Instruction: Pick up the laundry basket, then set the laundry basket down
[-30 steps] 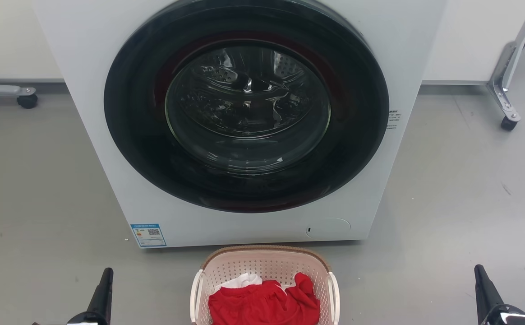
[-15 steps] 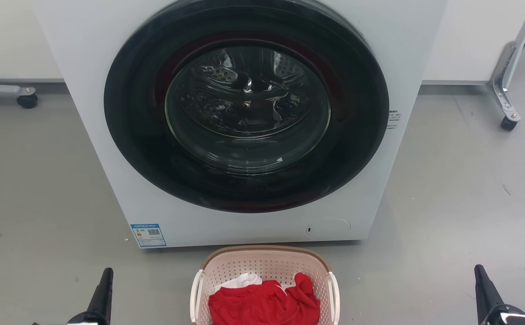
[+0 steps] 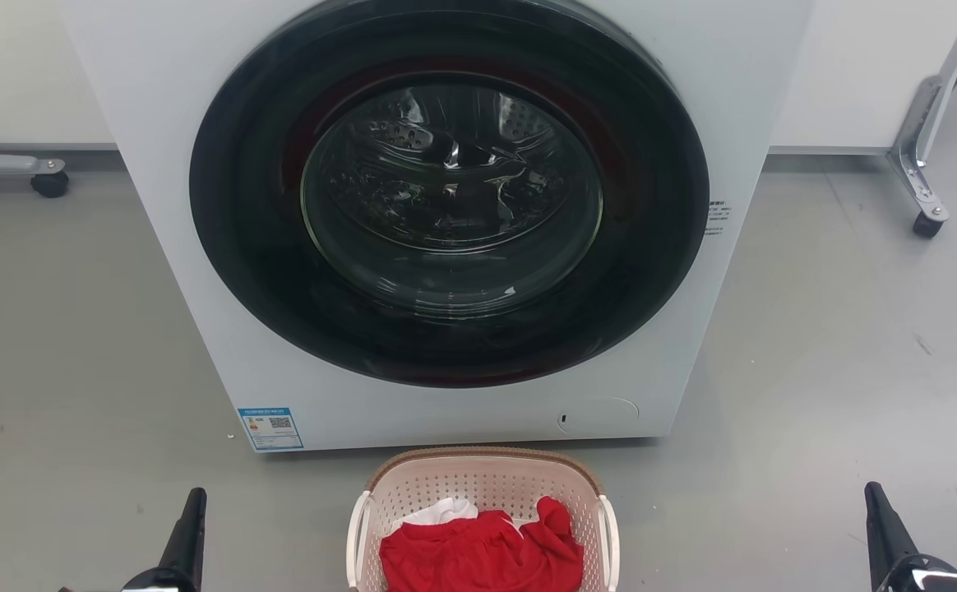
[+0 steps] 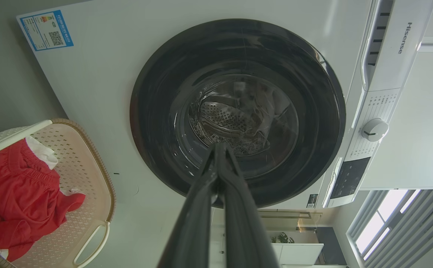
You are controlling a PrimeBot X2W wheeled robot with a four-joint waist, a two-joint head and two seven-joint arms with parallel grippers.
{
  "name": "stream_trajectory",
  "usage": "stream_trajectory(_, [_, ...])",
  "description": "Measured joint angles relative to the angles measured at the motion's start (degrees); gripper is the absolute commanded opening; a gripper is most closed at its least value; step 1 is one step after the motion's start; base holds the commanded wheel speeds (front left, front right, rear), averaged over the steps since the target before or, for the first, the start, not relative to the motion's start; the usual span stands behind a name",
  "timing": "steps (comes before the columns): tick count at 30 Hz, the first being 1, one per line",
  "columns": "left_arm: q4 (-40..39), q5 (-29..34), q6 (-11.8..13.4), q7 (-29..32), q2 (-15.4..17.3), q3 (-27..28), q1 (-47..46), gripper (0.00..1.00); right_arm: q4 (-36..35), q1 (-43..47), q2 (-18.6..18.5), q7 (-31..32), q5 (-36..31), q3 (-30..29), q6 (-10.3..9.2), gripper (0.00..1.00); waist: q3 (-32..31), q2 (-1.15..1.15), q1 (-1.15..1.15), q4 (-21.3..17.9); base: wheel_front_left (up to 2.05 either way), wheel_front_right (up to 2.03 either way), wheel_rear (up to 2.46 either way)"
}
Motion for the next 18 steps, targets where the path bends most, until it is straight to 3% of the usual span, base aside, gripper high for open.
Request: stream_trajectory(18, [-0.01, 0.00, 0.00, 0.00, -0.01, 0.00, 0.00, 0.00, -0.01, 0.00, 0.00, 0.00, 0.00, 0.00, 0.00, 0.00, 0.00, 0.00, 0.00, 0.00, 0.00, 0.00, 0.00])
